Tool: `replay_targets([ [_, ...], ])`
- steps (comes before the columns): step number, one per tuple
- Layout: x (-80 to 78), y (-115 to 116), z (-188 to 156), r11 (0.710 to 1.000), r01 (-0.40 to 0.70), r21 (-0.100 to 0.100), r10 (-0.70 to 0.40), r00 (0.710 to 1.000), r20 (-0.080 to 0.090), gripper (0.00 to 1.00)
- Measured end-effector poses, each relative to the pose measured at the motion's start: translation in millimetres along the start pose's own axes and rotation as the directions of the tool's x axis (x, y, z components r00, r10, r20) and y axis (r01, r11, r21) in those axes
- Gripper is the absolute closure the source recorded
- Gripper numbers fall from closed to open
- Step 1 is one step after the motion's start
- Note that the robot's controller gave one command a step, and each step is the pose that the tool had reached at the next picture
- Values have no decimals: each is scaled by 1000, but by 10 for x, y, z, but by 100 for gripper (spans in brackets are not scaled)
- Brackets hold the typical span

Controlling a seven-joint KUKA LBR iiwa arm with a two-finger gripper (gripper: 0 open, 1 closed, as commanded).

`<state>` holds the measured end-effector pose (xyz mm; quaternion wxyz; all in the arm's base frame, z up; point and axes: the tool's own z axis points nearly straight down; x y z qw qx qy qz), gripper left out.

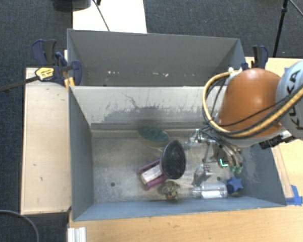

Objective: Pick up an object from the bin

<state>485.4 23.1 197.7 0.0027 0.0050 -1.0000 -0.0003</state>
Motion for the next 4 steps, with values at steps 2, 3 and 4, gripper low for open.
replay_targets([
  [2, -358, 816, 983, 983, 183, -2, -183, 983, 10, 0],
  [3, -183, 780, 1257, 967, 253, 1, -253, 967, 14, 0],
  [4, -201, 785, 1234, 968, 251, 1, -251, 968, 20, 100],
])
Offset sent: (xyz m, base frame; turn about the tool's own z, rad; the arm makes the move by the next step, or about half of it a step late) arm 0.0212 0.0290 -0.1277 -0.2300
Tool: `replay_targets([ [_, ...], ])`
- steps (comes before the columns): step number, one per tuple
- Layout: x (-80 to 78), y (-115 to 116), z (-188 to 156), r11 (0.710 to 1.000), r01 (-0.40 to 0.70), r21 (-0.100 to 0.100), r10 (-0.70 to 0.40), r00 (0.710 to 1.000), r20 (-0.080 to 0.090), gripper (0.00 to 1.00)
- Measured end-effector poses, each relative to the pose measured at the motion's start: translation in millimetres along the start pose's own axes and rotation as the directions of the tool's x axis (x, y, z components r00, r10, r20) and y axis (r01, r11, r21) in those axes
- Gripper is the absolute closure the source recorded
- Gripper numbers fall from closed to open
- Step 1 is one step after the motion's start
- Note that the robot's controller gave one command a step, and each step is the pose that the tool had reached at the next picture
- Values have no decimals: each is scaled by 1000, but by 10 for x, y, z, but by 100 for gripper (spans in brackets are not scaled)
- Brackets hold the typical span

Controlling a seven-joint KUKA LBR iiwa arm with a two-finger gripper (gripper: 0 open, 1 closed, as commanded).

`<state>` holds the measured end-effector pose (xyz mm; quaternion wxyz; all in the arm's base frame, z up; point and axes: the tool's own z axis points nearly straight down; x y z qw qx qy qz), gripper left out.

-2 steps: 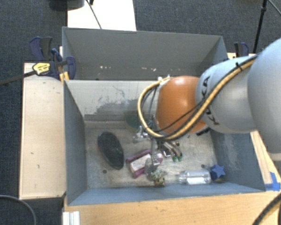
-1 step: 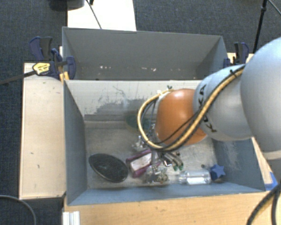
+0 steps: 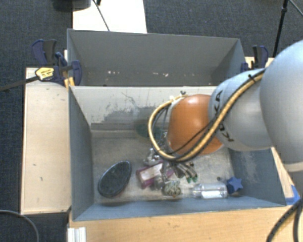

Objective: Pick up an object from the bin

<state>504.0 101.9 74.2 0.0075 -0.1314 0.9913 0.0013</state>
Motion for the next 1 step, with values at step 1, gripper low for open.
replay_targets([
  [1, -136, -740, -1476, 951, 310, 1, -310, 951, -8, 100],
])
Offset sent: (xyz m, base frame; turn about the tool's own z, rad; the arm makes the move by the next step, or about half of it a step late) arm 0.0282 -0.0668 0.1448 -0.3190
